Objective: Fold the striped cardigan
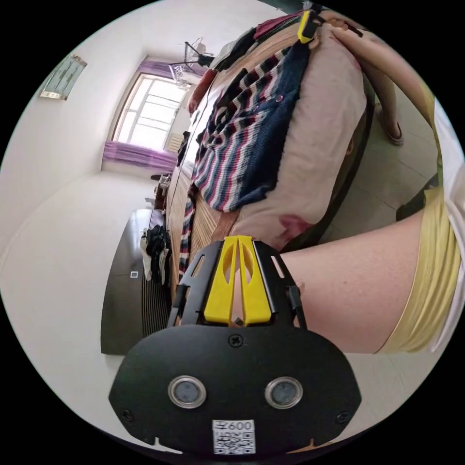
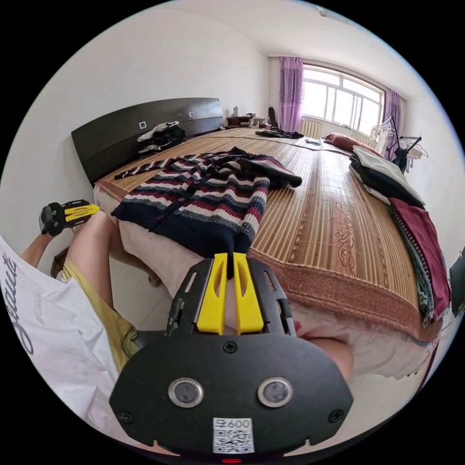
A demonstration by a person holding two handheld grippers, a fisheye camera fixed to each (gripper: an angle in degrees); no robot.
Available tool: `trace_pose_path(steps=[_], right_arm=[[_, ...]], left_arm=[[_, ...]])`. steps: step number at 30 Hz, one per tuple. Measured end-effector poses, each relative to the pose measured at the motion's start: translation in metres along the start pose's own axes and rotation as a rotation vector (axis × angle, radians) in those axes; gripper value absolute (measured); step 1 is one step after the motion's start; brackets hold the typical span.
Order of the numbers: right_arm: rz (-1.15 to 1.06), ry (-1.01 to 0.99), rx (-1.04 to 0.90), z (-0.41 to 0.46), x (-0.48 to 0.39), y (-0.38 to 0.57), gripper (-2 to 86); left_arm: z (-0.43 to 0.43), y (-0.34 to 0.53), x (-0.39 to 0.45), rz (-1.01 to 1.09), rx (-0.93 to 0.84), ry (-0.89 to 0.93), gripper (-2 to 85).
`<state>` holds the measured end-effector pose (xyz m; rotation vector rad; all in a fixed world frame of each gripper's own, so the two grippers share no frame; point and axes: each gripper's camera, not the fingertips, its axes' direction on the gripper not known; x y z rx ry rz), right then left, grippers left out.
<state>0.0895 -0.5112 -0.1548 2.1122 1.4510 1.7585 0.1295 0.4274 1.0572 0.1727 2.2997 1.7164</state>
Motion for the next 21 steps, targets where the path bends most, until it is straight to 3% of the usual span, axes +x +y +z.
trace_pose_path(steps=[4,9,12,15,18,20,21], right_arm=[[0.038,0.006,-0.043,-0.021,0.016,0.027,-0.9],[0.149,0.036,0.158,-0.036,0.037,0.032,-0.9],[0.261,-0.066,0.230,-0.014,0.049,0.020,-0.9],[0.396,-0.155,0.278,0.017,0.062,0.021,-0.9],[0.442,-0.137,0.180,0.054,0.068,0.025,-0.9],[0.383,-0.116,0.022,0.084,0.070,0.027,-0.9],[0.380,-0.113,0.047,0.082,0.071,0.029,-0.9]], left_arm=[[0.003,0.040,-0.035,-0.183,0.041,0.016,1.3],[0.030,0.021,-0.068,-0.323,0.183,0.039,1.9],[0.073,-0.003,-0.086,-0.499,0.312,0.204,2.9],[0.133,-0.022,-0.093,-0.632,0.293,0.458,4.8],[0.185,-0.016,-0.094,-0.854,0.233,0.605,5.4],[0.208,-0.013,-0.088,-0.880,0.145,0.631,4.1],[0.211,-0.007,-0.087,-0.891,0.168,0.613,3.4]])
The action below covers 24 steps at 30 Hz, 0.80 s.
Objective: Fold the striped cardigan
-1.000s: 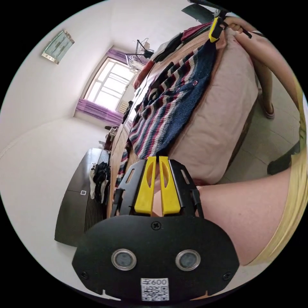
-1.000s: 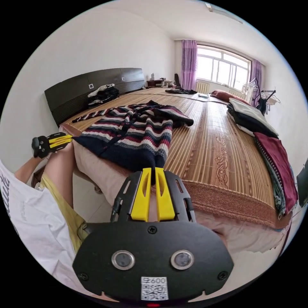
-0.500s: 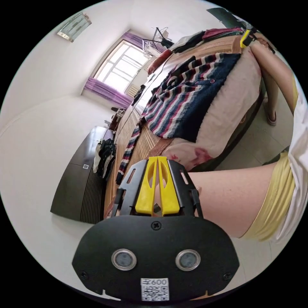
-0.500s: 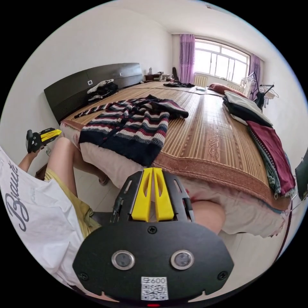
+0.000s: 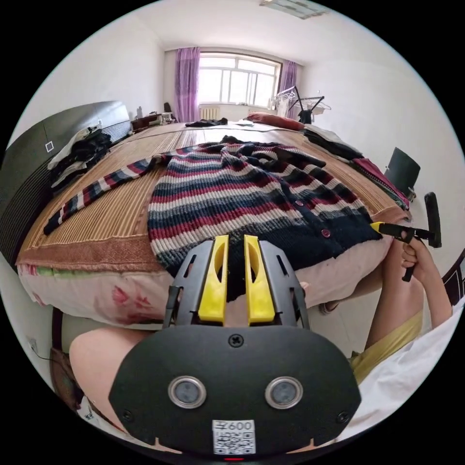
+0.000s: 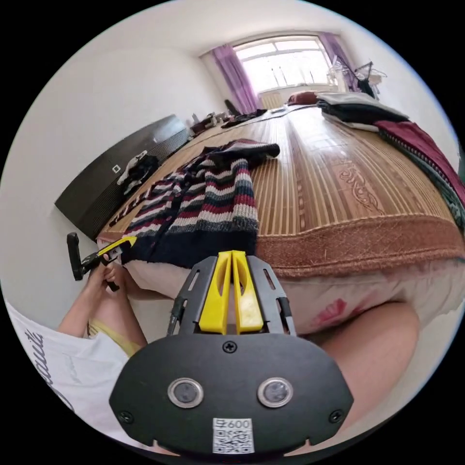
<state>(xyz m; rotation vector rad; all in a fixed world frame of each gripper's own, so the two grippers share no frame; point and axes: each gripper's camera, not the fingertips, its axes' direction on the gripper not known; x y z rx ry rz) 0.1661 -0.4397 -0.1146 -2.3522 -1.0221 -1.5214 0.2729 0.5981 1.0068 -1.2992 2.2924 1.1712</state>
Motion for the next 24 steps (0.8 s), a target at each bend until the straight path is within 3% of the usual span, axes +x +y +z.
trace_pose_path(steps=[5,13,15,20,24], right_arm=[[0.056,0.008,-0.040,0.006,0.013,-0.007,-0.9],[-0.093,-0.012,-0.226,0.023,0.010,-0.011,-0.8],[-0.119,-0.067,-0.176,0.006,0.018,-0.012,-0.6],[-0.093,-0.046,0.061,-0.049,0.053,-0.065,3.7],[-0.110,0.007,-0.038,-0.016,0.070,-0.133,11.5]], left_arm=[[0.007,-0.012,-0.010,0.083,-0.104,-0.067,2.3],[0.032,-0.038,-0.025,0.184,-0.258,-0.240,2.7],[0.032,-0.045,-0.027,0.213,-0.272,-0.248,2.7],[0.001,-0.076,-0.041,0.116,-0.071,-0.101,2.6],[-0.011,-0.136,-0.038,0.052,0.057,0.082,3.3]])
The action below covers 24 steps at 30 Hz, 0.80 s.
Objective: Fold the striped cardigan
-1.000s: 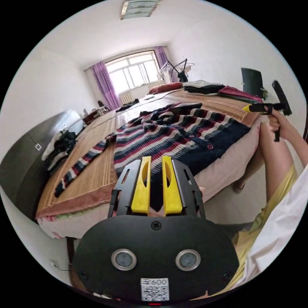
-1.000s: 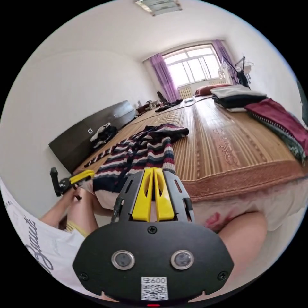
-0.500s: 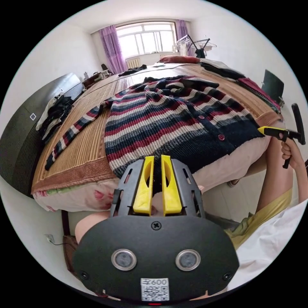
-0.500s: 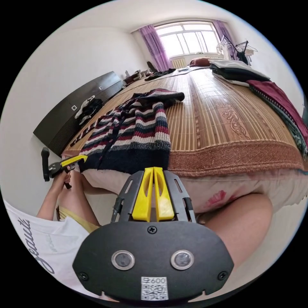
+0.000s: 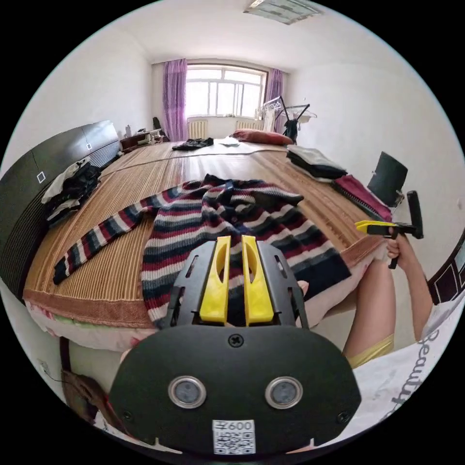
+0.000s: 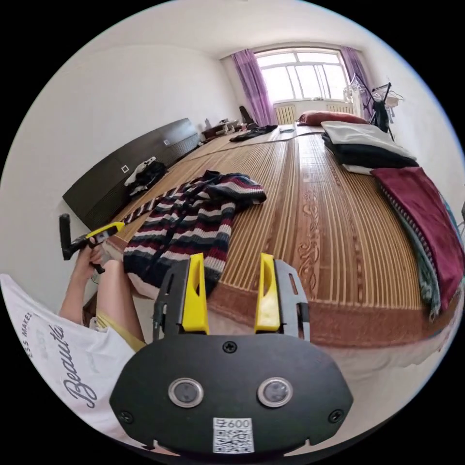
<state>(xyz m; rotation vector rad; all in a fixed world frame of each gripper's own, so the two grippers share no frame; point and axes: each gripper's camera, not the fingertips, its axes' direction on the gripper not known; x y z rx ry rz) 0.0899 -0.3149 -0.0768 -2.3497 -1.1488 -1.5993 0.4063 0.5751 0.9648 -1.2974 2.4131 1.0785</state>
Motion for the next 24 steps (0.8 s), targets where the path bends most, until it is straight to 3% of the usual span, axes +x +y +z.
trace_pose_path(steps=[4,8,14,19,24], right_arm=[[-0.066,0.033,-0.040,0.071,0.013,-0.072,11.1],[-0.046,0.130,-0.149,0.165,0.031,-0.131,11.9],[-0.088,0.215,-0.127,0.221,0.015,-0.154,11.2],[-0.101,0.128,-0.122,0.228,0.013,-0.161,1.0],[-0.287,0.417,0.005,0.187,-0.025,-0.170,-0.7]], left_arm=[[0.035,-0.052,0.000,0.010,0.095,0.179,4.9],[0.151,-0.123,0.001,0.036,-0.034,0.307,7.4],[0.327,-0.153,0.036,0.254,-0.301,0.047,7.9],[0.333,-0.151,0.025,0.217,-0.285,0.060,6.8],[0.331,-0.154,0.006,0.162,-0.284,0.158,5.6]])
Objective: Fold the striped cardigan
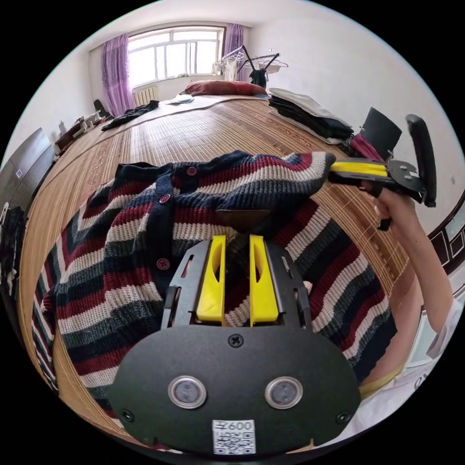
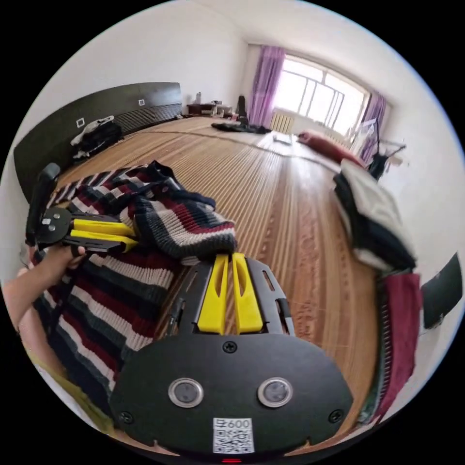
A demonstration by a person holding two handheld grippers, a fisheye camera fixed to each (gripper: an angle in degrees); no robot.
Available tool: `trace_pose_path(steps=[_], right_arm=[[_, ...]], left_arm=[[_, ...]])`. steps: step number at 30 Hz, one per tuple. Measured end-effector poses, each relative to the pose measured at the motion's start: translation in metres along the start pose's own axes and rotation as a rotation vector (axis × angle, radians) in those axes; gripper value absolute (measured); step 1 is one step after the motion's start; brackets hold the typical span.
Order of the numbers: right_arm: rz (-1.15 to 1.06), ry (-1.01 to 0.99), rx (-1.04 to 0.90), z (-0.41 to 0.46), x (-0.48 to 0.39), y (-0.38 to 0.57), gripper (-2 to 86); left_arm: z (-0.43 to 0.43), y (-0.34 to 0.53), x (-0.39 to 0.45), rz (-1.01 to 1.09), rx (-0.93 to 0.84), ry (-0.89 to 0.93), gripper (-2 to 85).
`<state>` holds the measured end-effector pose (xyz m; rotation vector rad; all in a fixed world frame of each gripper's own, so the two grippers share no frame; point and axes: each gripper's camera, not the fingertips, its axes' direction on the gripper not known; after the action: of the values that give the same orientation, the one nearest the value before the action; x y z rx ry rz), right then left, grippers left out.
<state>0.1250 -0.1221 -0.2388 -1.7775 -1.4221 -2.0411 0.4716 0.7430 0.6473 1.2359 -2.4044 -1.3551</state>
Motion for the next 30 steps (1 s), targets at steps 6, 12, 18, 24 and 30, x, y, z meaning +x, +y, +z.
trace_pose_path(steps=[6,12,18,24,30], right_arm=[[-0.157,0.246,0.331,-0.112,-0.026,-0.032,-0.9],[-0.115,0.374,0.436,-0.157,-0.006,-0.035,-0.9],[0.063,0.618,0.598,-0.193,0.042,0.000,-0.8],[0.021,0.514,0.827,-0.238,0.094,0.042,0.1],[-0.016,-0.280,0.443,-0.142,0.156,0.049,3.3]], left_arm=[[-0.021,0.015,-0.014,-0.034,0.103,0.108,6.0],[-0.064,0.066,-0.048,-0.242,0.380,0.193,7.4],[-0.067,0.047,-0.011,-0.175,0.293,0.130,7.4],[-0.071,0.034,0.006,-0.212,0.220,0.146,6.7],[-0.098,0.048,0.012,-0.352,0.289,0.187,4.7]])
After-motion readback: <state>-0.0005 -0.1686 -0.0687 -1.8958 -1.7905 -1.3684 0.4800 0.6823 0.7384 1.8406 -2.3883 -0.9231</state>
